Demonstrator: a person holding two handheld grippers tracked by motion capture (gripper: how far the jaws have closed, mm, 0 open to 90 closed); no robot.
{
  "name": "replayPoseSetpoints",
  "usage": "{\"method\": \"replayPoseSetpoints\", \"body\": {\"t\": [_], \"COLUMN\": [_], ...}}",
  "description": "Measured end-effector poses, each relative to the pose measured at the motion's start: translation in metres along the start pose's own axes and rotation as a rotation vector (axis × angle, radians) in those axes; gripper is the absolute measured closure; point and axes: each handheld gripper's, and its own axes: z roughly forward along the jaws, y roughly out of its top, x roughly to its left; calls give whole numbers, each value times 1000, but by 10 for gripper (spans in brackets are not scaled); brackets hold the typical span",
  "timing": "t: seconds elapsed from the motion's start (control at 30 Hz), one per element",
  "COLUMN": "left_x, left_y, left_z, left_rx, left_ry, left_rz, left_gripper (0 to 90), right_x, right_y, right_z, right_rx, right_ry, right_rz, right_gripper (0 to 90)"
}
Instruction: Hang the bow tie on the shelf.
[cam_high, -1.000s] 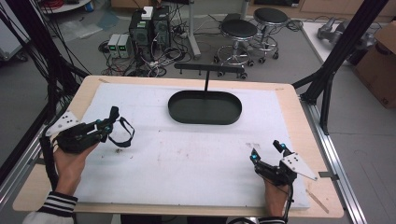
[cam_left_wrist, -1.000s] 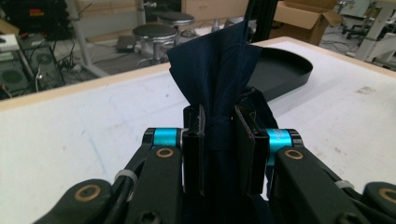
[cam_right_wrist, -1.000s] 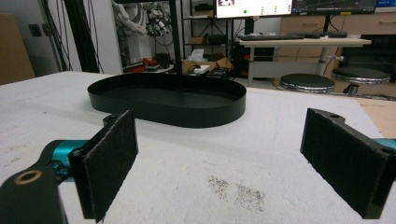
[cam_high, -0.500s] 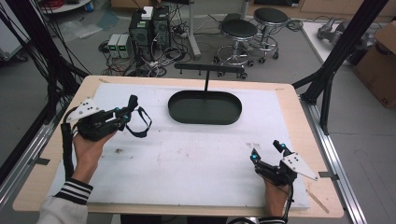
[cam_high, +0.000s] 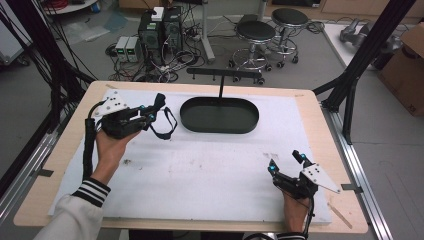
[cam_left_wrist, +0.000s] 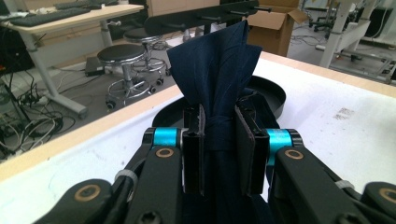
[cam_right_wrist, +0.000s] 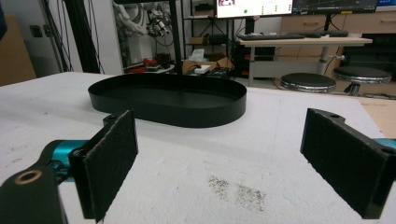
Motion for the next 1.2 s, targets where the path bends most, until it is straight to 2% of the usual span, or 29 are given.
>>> {"method": "replayPoseSetpoints", "body": {"t": [0.1, 0.23, 0.33, 0.5, 0.7, 0.83, 1.07, 1.2], "left_x": [-2, -2, 0, 0, 0, -1, 1, 1], "left_y": [8, 12, 18, 25, 39, 48, 61, 66], "left_z": [12, 20, 30, 39, 59, 69, 87, 98], "left_rx": [-5, -15, -30, -44, -60, -56, -46, -28], "left_ry": [-10, -13, -15, -18, -21, -3, 16, 37], "left_rz": [8, 15, -1, 11, 13, 26, 22, 52], "left_gripper": [744, 744, 744, 744, 744, 744, 744, 744], "right_x": [0, 0, 0, -1, -1, -1, -2, -2], "right_y": [0, 0, 0, 0, 0, 0, 0, 0], "right_z": [0, 0, 0, 0, 0, 0, -1, -1], "right_rx": [-1, -1, -1, -8, -5, -2, -15, -16], "right_ry": [2, 2, 3, -1, -1, -3, -2, -1], "right_rz": [3, 3, 3, -2, 10, 15, 15, 19], "right_gripper": [101, 101, 101, 101, 101, 101, 101, 101]}}
